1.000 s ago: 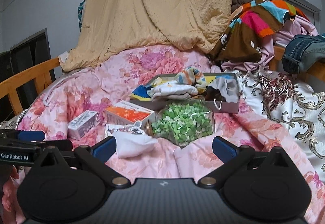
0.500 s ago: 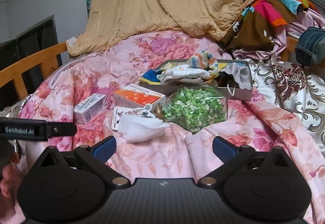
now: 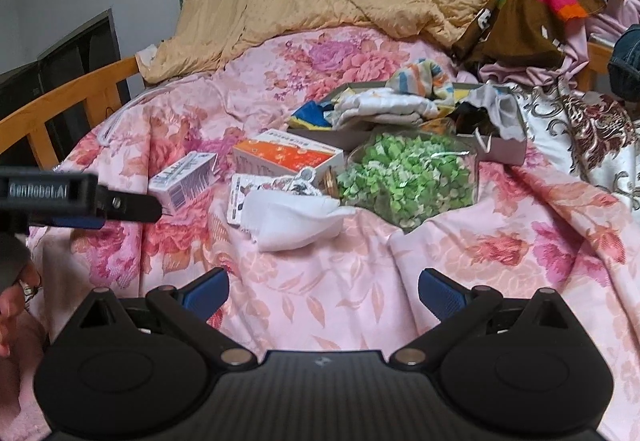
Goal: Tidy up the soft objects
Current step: 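Withdraw both open tools from the tray back over the pile, then move the right tool toward the white cloth while the left tool approaches the white towel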
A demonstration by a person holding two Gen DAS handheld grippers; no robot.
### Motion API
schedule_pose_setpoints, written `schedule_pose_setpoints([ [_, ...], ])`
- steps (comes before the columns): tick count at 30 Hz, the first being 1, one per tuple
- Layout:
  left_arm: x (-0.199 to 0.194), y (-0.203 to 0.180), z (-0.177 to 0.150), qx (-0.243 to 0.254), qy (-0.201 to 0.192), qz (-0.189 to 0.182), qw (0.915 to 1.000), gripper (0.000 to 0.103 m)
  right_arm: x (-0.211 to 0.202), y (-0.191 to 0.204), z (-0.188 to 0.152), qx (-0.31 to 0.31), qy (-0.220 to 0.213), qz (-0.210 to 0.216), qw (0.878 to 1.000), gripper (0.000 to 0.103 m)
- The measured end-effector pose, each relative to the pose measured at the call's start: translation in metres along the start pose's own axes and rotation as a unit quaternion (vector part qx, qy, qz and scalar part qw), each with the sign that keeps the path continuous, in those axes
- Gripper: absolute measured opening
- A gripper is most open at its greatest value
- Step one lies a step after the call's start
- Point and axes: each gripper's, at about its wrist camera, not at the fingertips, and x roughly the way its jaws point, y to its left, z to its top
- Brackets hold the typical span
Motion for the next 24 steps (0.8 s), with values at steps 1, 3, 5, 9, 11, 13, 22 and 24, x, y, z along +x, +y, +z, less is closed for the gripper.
schedule_pose_setpoints([
  [1,0.003,0.002,0.003,-0.008,0.005,-0.009,0.9999,0.102,0.003,0.0,0.0,0.001,0.003,0.002,1.0,0.103],
  [3,0.011,0.004,0.009,-0.022,0.013,-0.032,0.9992,0.102,0.008,0.0,0.0,0.003,0.007,0.005,1.0,0.103],
  [5,0.021,0.004,0.017,-0.012,0.021,-0.05,0.9985,0.102,0.013,-0.001,0.001,0.006,0.01,0.007,1.0,0.103],
  [9,0.042,-0.004,0.033,0.044,0.015,-0.069,0.9965,0.102,0.02,-0.001,0.0,0.003,0.016,0.001,1.0,0.103],
  [11,0.053,-0.008,0.04,0.072,0.014,-0.083,0.9938,0.102,0.023,-0.001,0.001,-0.009,0.016,-0.01,1.0,0.103],
  [13,0.062,-0.009,0.044,0.083,0.009,-0.089,0.9925,0.102,0.026,-0.001,0.001,-0.023,0.014,-0.021,0.999,0.103],
  [22,0.079,-0.001,0.046,0.066,-0.005,-0.086,0.9941,0.102,0.048,-0.008,0.004,-0.016,0.025,-0.016,0.999,0.103],
  [24,0.082,0.002,0.047,0.064,-0.006,-0.086,0.9941,0.102,0.054,-0.007,0.005,-0.018,0.025,-0.013,0.999,0.103],
])
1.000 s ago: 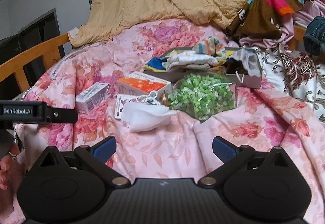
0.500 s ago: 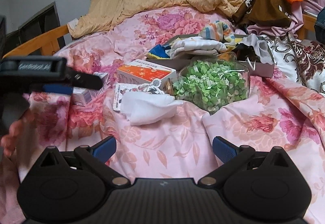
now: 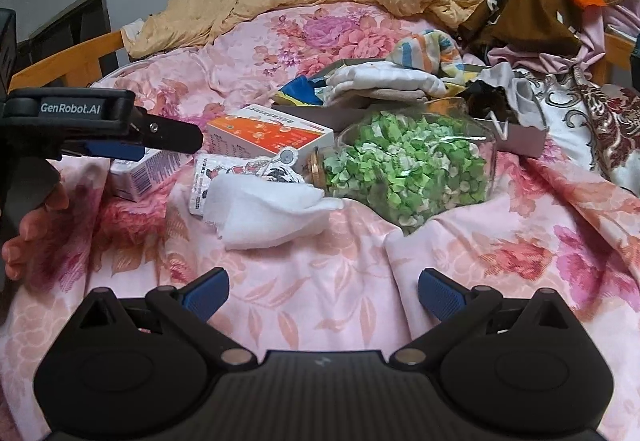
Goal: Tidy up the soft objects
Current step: 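Move the right tool toward the white cloth while the left tool approaches the white towel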
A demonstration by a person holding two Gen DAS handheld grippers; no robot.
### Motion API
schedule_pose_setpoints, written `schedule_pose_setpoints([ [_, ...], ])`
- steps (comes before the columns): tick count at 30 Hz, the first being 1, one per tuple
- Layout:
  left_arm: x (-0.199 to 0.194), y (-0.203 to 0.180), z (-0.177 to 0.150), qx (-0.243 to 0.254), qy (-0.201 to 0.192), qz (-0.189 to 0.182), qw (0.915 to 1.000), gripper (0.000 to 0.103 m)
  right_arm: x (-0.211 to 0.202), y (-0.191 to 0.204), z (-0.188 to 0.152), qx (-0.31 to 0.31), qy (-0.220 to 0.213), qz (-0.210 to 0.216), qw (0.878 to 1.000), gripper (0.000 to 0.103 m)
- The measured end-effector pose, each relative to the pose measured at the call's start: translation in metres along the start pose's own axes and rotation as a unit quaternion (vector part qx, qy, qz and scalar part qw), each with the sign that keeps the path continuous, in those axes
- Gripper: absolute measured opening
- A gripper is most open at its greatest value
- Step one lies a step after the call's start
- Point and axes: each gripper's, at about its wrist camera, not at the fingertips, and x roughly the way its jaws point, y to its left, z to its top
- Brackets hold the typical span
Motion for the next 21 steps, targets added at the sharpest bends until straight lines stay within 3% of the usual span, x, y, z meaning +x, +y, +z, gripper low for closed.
schedule_pose_setpoints([
  [7,0.002,0.015,0.002,-0.054,-0.011,-0.012,0.9984,0.102,0.019,0.005,0.003,-0.014,0.023,0.015,1.0,0.103],
  [17,0.019,0.019,-0.002,-0.058,0.009,-0.02,0.9981,0.102,0.032,0.004,0.008,-0.015,0.038,0.035,0.999,0.103],
  [21,0.023,0.018,-0.004,-0.053,0.007,-0.039,0.9978,0.102,0.032,0.006,0.016,-0.027,0.012,0.04,0.999,0.103],
])
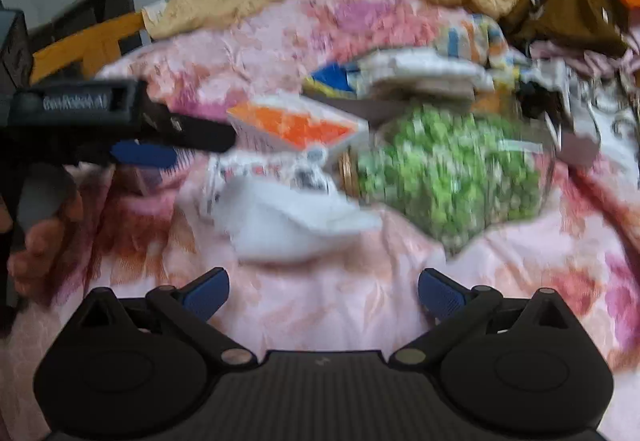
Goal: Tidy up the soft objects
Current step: 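Move the right tool toward the white cloth while the left tool approaches the white towel, then grasp the white cloth with the right tool while the left tool grasps the white towel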
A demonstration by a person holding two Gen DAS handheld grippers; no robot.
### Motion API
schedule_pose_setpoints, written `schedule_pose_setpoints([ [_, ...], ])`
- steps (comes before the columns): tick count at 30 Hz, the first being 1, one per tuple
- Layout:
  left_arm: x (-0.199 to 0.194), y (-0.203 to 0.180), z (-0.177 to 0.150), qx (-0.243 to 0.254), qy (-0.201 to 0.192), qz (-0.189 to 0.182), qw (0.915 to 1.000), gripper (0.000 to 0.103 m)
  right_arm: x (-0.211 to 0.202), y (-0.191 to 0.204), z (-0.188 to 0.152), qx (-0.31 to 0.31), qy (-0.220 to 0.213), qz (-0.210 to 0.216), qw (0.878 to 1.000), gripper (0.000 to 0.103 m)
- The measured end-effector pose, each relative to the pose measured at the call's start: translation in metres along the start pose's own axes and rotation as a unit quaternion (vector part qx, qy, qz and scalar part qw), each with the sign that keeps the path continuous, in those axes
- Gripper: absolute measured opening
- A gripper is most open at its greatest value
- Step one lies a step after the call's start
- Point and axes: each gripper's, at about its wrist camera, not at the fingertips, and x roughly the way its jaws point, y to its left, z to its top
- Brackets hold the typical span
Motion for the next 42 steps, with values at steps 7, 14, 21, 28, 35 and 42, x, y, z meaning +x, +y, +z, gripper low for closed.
schedule_pose_setpoints([
  [7,0.01,-0.005,0.001,0.034,-0.02,-0.05,0.998,0.101,0.011,0.001,0.007,-0.024,-0.017,0.011,1.0,0.103],
  [14,0.026,0.009,0.002,-0.011,0.009,-0.081,0.9966,0.09,0.015,0.006,0.01,-0.042,-0.03,0.041,0.998,0.103],
  [21,0.027,0.005,-0.001,-0.002,0.022,-0.108,0.9939,0.067,0.016,0.007,0.007,-0.036,-0.036,0.057,0.997,0.097],
  [28,0.029,0.006,-0.003,-0.007,0.036,-0.118,0.9924,0.049,0.012,0.007,0.005,-0.024,-0.036,0.072,0.996,0.092],
  [35,0.033,0.006,-0.004,0.002,0.051,-0.11,0.9927,0.038,0.014,0.012,0.002,-0.026,-0.029,0.075,0.996,0.083],
  [42,0.038,0.007,-0.006,0.004,0.068,-0.101,0.9926,0.033,0.015,0.011,0.001,-0.014,-0.026,0.078,0.996,0.07],
])
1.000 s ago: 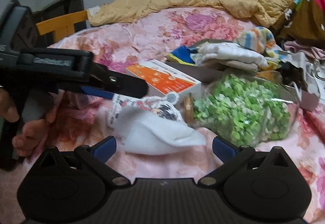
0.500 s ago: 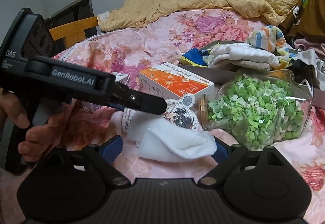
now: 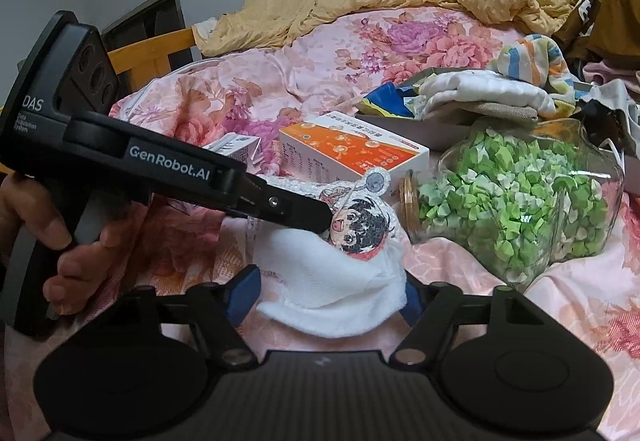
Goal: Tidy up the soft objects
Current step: 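Grasp the white cloth with the right tool while the left tool grasps the white towel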
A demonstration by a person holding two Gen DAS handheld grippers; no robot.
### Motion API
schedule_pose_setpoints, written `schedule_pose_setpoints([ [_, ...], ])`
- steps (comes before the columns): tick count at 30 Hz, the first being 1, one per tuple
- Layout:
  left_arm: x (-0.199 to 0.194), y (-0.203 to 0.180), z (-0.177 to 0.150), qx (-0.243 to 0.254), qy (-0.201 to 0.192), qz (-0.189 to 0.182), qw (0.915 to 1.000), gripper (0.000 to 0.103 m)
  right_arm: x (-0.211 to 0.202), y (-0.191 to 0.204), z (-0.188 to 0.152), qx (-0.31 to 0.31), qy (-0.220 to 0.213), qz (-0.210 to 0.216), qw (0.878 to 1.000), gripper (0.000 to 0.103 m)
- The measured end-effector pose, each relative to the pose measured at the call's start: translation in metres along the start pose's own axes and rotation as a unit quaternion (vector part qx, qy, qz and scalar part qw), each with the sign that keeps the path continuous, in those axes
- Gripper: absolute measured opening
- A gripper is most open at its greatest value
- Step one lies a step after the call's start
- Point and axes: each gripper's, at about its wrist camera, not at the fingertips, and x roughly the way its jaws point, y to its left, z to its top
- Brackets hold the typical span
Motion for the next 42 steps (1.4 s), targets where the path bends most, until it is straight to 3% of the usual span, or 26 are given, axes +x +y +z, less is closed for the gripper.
schedule_pose_setpoints([
  [19,0.004,-0.004,-0.003,0.021,0.005,0.016,0.9996,0.029,0.004,0.007,-0.002,-0.006,0.015,0.002,1.0,0.037],
  [33,0.003,-0.008,-0.006,0.041,0.002,0.026,0.9988,0.029,0.005,0.012,-0.002,-0.02,0.024,-0.004,1.0,0.036],
  [42,0.002,-0.011,-0.006,0.052,0.001,0.019,0.9985,0.021,0.002,0.015,-0.002,-0.025,0.023,-0.013,0.999,0.017],
])
